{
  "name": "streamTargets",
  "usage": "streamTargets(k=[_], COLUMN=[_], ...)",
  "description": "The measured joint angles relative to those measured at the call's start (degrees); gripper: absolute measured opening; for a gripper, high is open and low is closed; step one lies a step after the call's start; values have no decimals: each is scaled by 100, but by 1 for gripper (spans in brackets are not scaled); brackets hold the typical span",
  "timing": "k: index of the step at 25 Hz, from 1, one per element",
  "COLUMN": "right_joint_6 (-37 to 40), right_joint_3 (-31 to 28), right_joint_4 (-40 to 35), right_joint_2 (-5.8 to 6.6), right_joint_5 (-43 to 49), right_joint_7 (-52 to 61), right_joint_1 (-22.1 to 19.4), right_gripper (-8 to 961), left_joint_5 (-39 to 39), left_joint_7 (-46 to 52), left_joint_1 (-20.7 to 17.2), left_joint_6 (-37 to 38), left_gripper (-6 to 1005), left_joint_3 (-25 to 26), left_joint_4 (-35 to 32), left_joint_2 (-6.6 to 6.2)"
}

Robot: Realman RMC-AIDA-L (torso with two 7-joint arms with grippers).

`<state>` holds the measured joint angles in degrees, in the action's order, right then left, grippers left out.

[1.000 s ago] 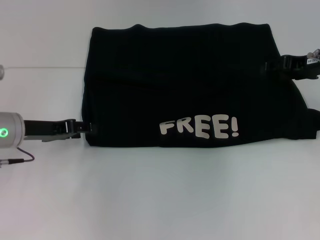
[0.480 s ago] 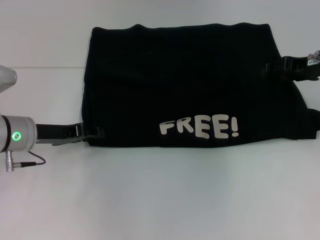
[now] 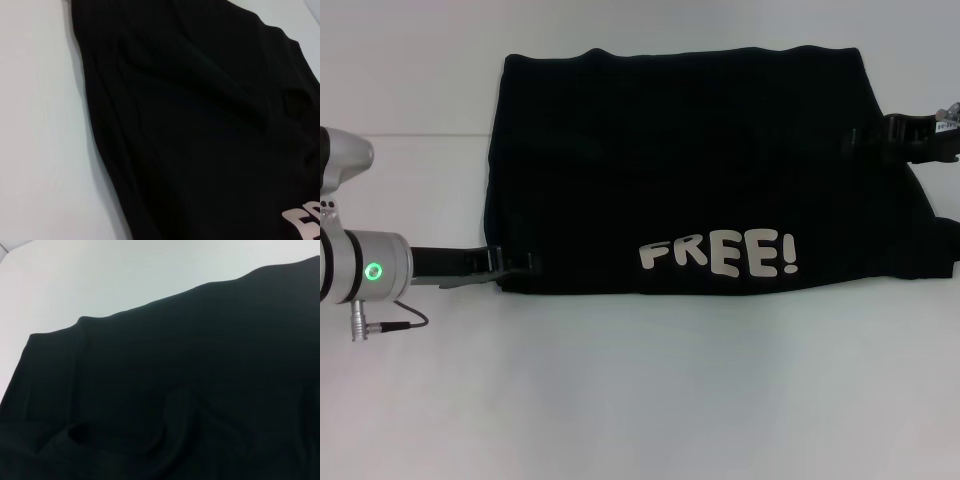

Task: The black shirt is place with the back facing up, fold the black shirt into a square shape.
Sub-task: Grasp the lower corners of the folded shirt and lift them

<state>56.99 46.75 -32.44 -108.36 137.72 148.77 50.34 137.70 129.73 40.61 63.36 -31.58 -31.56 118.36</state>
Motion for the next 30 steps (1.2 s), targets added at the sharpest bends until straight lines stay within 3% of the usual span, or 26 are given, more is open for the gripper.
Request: streamTargets(k=[15,24,28,30], right_joint_6=[28,50,156,314], right_joint_3=[0,0,9,31], right_joint_4=[-11,-18,-19,-42], right_joint_2=[2,14,20,40], right_joint_5=[-11,-9,-9,-8], right_joint_7=[12,12,-35,-57], right_joint_1=[-44,-51,-63,-103], right_gripper=[704,703,703,703], left_joint_5=[-45,-43,-84,-87], left_joint_7=[-145,-107,-91,-85], left_joint_1=[-29,-1,23,44], left_joint_6=[-209,-130,117,213], left_gripper=[419,156,8,7], left_joint_3=[16,2,93,136], left_joint_4=[27,46,45,48], left_joint_2=[76,48,-27,-49])
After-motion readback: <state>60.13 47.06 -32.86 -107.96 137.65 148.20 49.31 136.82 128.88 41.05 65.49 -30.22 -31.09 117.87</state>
